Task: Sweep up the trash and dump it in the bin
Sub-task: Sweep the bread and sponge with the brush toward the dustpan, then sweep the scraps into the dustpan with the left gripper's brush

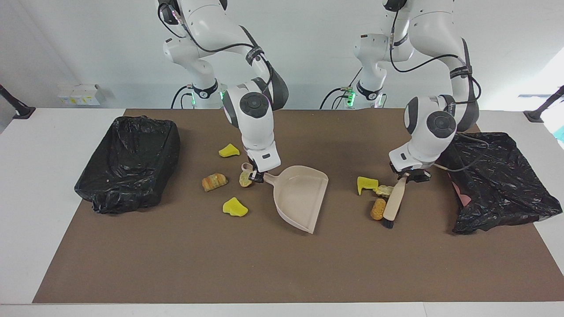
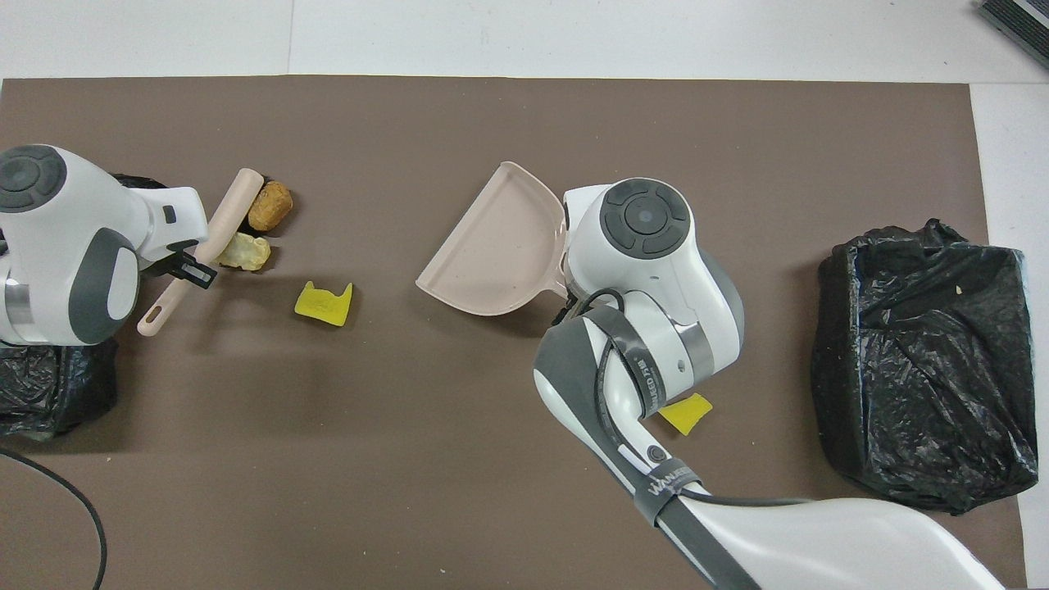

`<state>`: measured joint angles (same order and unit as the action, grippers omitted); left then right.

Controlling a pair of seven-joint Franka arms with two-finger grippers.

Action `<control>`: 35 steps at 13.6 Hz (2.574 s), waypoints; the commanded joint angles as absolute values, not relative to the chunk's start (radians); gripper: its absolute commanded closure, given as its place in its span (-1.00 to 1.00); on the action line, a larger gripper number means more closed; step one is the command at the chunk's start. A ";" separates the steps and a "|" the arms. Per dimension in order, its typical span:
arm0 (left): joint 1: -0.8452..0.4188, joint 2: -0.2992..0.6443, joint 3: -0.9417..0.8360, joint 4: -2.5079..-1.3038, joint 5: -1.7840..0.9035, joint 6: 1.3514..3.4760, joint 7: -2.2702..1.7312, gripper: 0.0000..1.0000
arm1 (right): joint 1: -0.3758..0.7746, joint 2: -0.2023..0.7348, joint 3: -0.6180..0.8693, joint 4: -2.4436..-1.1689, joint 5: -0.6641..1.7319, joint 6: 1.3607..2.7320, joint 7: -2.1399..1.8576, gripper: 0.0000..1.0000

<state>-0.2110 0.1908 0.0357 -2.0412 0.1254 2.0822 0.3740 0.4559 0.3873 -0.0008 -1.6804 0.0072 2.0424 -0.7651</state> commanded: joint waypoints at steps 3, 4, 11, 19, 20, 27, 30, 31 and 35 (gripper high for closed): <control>-0.262 0.138 0.048 -2.093 0.094 2.074 0.304 1.00 | 0.436 0.416 0.006 -1.644 -0.015 2.033 -0.895 1.00; -0.258 0.129 0.051 -2.080 0.056 2.069 0.302 1.00 | 0.427 0.417 0.006 -1.644 -0.017 2.033 -0.926 1.00; -0.238 0.029 0.052 -2.173 0.028 2.017 -0.064 1.00 | 0.426 0.417 0.006 -1.660 -0.055 2.033 -1.052 1.00; -0.380 0.020 0.048 -2.307 -0.073 2.258 -0.327 1.00 | 0.426 0.414 0.006 -1.671 -0.077 2.039 -1.088 1.00; -0.388 0.032 0.048 -2.296 -0.109 2.270 -0.325 1.00 | 0.426 0.414 0.006 -1.671 -0.077 2.039 -1.088 1.00; -0.590 0.094 0.044 -2.142 -0.356 2.270 -0.328 1.00 | 0.426 0.414 0.006 -1.672 -0.077 2.040 -1.088 1.00; -0.658 0.126 0.044 -2.048 -0.393 2.252 -0.331 1.00 | 0.426 0.413 0.006 -1.674 -0.075 2.042 -1.088 1.00; -0.661 0.126 0.044 -2.036 -0.393 2.247 -0.351 1.00 | 0.426 0.414 0.006 -1.674 -0.075 2.043 -1.086 1.00; -0.594 0.124 0.072 -2.000 -0.312 2.197 -0.357 1.00 | 0.426 0.413 0.006 -1.674 -0.075 2.043 -1.088 1.00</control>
<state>-0.6403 0.1095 0.0536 -2.0459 -0.3614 2.2502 -0.3542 0.4350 0.4153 0.0000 -1.6712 -0.0600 2.0425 -1.0563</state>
